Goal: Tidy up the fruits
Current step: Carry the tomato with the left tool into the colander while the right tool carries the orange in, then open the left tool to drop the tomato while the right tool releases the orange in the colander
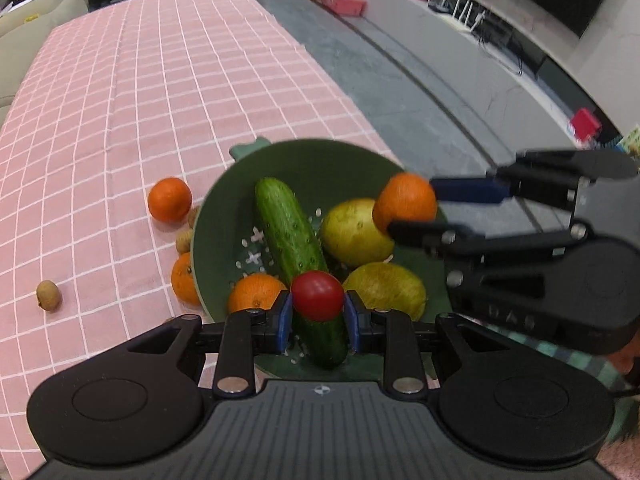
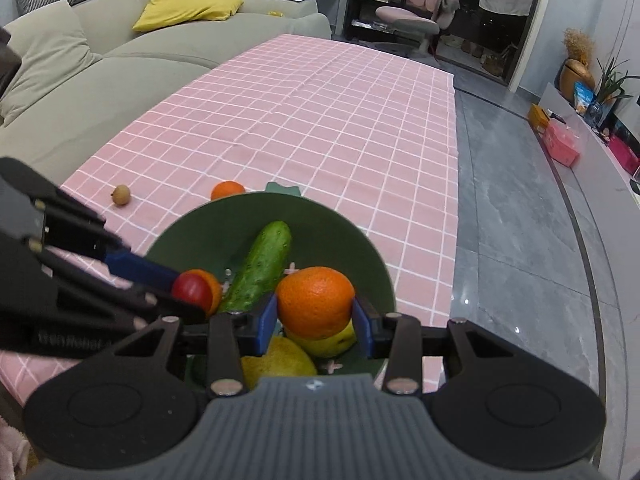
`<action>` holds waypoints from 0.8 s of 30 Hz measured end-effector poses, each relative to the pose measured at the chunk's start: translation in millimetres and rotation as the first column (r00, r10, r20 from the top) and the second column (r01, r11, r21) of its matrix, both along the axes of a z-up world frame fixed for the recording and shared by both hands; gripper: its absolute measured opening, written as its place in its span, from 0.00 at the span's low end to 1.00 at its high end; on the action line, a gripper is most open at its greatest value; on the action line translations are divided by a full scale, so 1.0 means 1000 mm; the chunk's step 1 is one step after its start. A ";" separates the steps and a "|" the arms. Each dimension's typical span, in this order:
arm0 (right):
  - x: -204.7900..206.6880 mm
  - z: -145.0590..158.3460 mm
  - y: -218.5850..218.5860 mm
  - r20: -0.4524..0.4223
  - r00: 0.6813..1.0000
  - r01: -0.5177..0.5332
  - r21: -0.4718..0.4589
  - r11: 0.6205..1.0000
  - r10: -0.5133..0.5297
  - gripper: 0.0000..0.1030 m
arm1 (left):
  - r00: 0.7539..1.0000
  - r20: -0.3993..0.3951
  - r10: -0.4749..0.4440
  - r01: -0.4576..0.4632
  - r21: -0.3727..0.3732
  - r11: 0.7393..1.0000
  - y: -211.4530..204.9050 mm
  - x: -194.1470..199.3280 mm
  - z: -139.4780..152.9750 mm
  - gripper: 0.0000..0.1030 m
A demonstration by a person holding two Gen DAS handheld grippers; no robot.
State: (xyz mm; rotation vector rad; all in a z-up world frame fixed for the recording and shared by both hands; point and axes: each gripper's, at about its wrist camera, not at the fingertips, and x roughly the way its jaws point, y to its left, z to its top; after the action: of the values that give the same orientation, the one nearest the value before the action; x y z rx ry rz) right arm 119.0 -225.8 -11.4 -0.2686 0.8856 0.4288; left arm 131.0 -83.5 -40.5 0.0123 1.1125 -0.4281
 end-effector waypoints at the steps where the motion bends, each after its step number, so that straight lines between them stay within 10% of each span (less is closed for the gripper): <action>1: 0.003 -0.001 0.000 0.000 1.000 -0.003 -0.004 1.000 0.003 0.37 | 1.000 -0.008 -0.001 0.001 0.007 1.000 -0.001 0.001 -0.003 0.30; 24: 0.016 -0.016 0.019 0.016 0.998 -0.067 -0.059 0.996 0.068 0.37 | 0.997 -0.057 -0.051 0.056 0.086 0.995 -0.011 0.005 -0.019 0.34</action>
State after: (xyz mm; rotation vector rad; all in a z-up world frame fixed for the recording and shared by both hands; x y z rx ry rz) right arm 134.8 -206.9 -26.9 -0.3562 0.8744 0.4631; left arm 136.4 -94.5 -59.2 0.1086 1.1867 -0.4295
